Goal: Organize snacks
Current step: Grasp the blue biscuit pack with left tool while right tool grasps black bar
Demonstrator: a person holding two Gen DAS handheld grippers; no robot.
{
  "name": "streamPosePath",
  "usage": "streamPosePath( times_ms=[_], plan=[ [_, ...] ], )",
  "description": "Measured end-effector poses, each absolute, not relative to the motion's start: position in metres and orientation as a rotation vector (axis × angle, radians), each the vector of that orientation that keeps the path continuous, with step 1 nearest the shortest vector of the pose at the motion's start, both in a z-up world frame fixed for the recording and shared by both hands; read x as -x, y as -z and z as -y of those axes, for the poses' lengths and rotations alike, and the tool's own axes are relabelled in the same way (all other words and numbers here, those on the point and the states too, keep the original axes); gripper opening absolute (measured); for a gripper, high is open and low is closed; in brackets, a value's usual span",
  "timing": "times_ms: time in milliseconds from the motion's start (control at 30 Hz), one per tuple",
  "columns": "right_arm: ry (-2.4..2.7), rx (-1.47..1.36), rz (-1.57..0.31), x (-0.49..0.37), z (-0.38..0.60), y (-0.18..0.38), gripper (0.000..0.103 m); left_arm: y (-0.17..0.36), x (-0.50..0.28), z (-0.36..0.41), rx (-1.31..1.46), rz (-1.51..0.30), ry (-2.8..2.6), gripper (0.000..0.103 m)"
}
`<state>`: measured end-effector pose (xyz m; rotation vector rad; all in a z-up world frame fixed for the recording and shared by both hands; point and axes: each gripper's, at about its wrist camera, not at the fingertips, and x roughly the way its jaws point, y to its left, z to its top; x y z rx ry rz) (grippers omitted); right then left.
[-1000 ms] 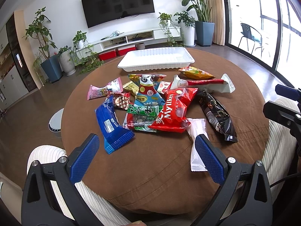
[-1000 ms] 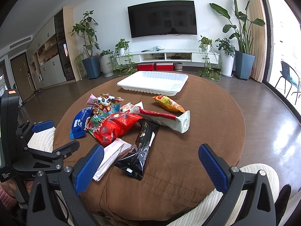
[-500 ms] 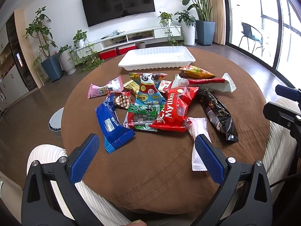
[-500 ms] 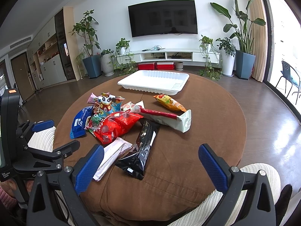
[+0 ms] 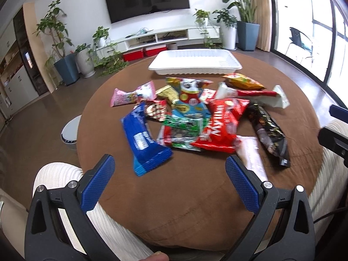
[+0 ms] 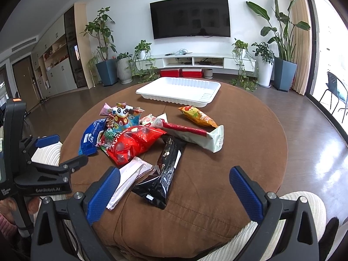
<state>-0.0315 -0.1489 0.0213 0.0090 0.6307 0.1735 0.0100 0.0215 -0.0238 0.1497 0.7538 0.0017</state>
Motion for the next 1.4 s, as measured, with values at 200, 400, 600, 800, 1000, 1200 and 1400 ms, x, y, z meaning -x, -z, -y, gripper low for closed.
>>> streamPosePath(
  times_ms=[200,400,600,800,1000,1200,1400],
  plan=[
    [-0.196,0.007,-0.656,0.017,0.14,-0.016,0.103,0.027,-0.03,-0.046,-0.087,-0.804,-0.073,0.103],
    [-0.228,0.008,-0.688,0.0,0.132,-0.012,0.103,0.036,-0.054,-0.074,-0.02,-0.858,-0.129,0.103],
    [-0.229,-0.004,-0.765,-0.027,0.127,0.001,0.089,0.045,-0.079,-0.094,0.037,-0.914,-0.153,0.103],
    [-0.211,-0.024,-0.857,-0.044,0.131,0.018,0.067,0.057,-0.1,-0.104,0.072,-0.953,-0.174,0.103],
    [-0.205,-0.01,-0.908,-0.048,0.13,0.029,0.054,0.066,-0.12,-0.114,0.1,-0.991,-0.187,0.093],
    [-0.226,-0.018,-0.933,-0.049,0.13,0.034,0.05,0.071,-0.134,-0.113,0.114,-1.017,-0.19,0.08],
    [-0.226,0.034,-0.919,-0.047,0.129,0.035,0.035,0.068,-0.136,-0.106,0.082,-1.002,-0.149,0.047]
  ],
)
